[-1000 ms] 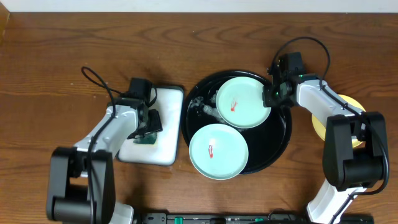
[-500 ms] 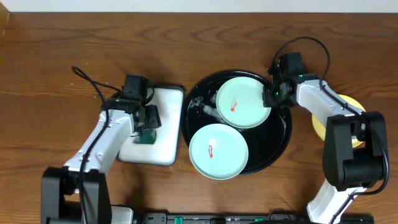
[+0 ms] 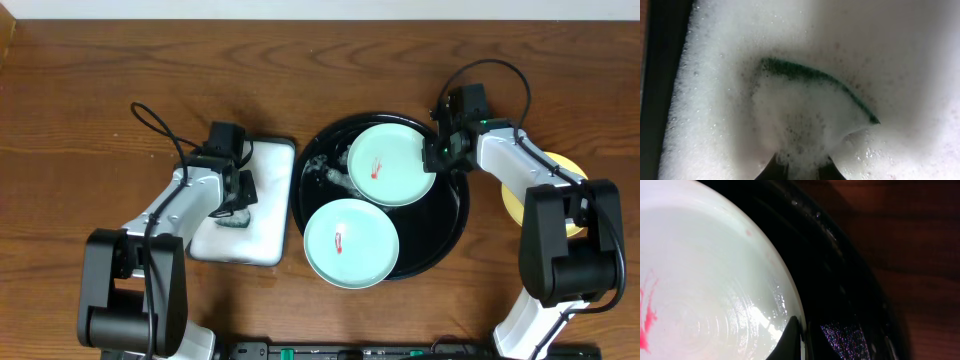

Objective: Clean dirty plates on tray and stack at the side
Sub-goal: 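Pick up the sponge from the white tray with the left gripper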

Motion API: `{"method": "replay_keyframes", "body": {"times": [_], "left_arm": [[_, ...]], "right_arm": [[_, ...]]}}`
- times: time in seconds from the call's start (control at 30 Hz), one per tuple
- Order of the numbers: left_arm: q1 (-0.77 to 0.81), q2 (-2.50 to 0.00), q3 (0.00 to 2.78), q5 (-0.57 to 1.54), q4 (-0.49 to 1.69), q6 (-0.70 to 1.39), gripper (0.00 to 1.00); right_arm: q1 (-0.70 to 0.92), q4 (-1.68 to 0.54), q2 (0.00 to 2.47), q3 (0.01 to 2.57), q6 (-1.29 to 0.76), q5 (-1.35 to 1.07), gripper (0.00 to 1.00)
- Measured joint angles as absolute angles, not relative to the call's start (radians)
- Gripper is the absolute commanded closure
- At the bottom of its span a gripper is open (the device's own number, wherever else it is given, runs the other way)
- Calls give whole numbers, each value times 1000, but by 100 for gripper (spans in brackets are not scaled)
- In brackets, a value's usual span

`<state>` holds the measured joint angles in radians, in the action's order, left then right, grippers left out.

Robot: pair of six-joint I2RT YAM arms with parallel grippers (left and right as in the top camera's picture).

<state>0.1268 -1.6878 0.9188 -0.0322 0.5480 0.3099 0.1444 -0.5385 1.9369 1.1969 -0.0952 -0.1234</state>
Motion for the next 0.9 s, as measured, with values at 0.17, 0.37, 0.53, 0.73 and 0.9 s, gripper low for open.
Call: {"method": "replay_keyframes", "body": {"times": [0.17, 0.37, 0.53, 0.73, 0.9], "left_arm": [[126, -1691, 984, -23, 686, 308, 93], [146, -1637, 1114, 2, 743, 296, 93], [192, -1597, 1143, 59, 682, 287, 93], [253, -1609, 1143, 5, 646, 287, 93], [255, -1674, 1143, -30, 644, 287, 93]], "right_arm": [[144, -539, 1937, 1198, -95, -123, 99], [144, -544, 1937, 1199, -95, -123, 99], [144, -546, 1937, 1199, -95, -123, 99], [144, -546, 1937, 1199, -95, -123, 99], [144, -548, 1937, 1200, -95, -123, 99]]}}
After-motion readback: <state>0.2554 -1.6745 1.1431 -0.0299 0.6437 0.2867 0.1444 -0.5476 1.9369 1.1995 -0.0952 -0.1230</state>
